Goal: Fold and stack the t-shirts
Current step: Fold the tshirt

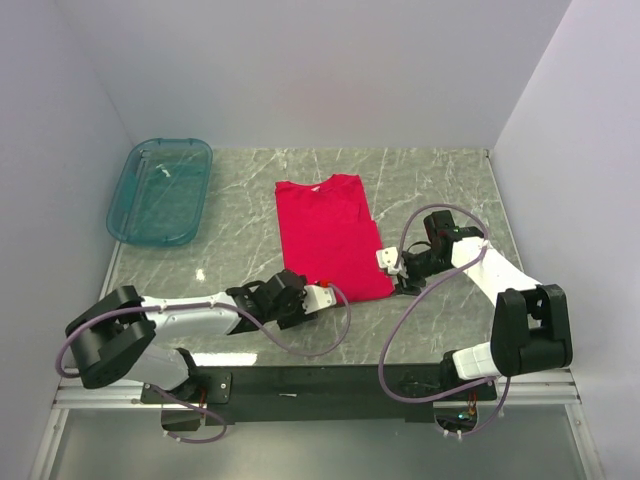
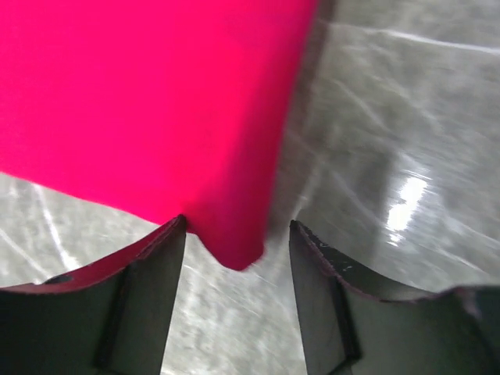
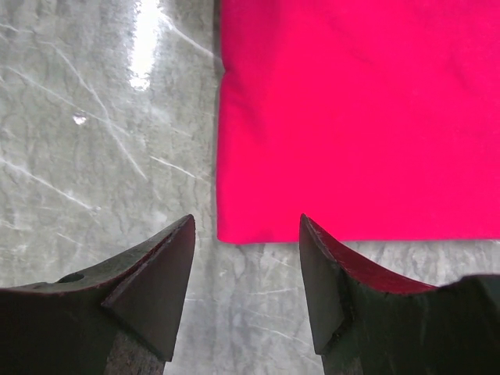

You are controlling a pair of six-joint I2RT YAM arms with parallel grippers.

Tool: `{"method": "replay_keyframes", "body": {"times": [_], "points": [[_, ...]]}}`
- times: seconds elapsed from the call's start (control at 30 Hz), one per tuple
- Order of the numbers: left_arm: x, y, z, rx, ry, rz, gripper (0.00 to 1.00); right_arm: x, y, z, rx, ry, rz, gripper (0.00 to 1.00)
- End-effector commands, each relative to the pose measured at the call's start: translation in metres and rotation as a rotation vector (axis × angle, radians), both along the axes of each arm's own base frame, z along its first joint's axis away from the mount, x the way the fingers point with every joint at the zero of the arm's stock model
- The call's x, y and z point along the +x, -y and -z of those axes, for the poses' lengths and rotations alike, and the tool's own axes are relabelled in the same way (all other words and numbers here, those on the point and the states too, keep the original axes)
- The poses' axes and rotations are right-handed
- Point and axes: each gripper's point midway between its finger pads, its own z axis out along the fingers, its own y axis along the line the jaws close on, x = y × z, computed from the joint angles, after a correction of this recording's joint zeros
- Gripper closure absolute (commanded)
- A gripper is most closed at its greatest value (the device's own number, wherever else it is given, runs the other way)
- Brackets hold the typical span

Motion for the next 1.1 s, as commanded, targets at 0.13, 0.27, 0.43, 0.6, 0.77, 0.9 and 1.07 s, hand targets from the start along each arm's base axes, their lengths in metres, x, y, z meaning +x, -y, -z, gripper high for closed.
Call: {"method": "replay_keyframes", "body": {"times": [0.13,0.27,0.43,0.6,0.77,0.9,1.07], "points": [[0.022,0.008,-0.009,0.007,0.095,-0.034,0.54,0.006,0.004,0.008,-0.047,0.078,-0.049,0.38],[0.019,0.009,-0.004,0.023,0.090,-0.035,0.81,0.008,0.009,0.017,-0.116,0.106,-0.072,0.38],[0.012,0.014,-0.004,-0.012,0.084,-0.033,0.99,-0.003,0.010,0.032,-0.193,0.136,-0.141,0.38],[0.007,0.019,0.001,-0.020,0.071,-0.031,0.99,-0.003,0.003,0.047,-0.238,0.181,-0.145,0.38],[0.001,0.020,0.004,-0.019,0.061,-0.022,1.00,0.010,0.002,0.055,-0.283,0.218,-0.094,0.41],[-0.001,0.017,0.004,-0.014,0.066,-0.018,0.99,0.017,-0.002,0.045,-0.264,0.245,-0.078,0.42],[-0.001,0.018,0.003,-0.018,0.066,-0.012,0.99,0.022,0.002,0.046,-0.298,0.262,-0.076,0.43]]}}
